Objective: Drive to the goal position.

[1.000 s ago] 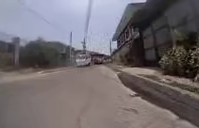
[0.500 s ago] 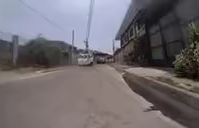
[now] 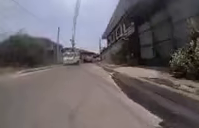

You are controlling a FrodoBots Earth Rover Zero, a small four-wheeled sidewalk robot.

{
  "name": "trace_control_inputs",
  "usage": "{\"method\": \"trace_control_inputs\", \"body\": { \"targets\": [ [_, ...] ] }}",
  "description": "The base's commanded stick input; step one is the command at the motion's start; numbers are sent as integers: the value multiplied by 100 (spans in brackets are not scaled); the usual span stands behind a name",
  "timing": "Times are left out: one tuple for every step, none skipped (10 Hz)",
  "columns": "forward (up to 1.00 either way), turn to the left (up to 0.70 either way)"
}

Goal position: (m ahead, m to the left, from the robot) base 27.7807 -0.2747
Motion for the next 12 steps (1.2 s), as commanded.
{"method": "trace_control_inputs", "body": {
  "targets": [
    [100, -1],
    [100, -2],
    [100, -18],
    [100, -40],
    [100, -40],
    [100, -34],
    [100, -13],
    [100, 0],
    [100, 0],
    [100, 0],
    [100, 0],
    [100, 0]
  ]
}}
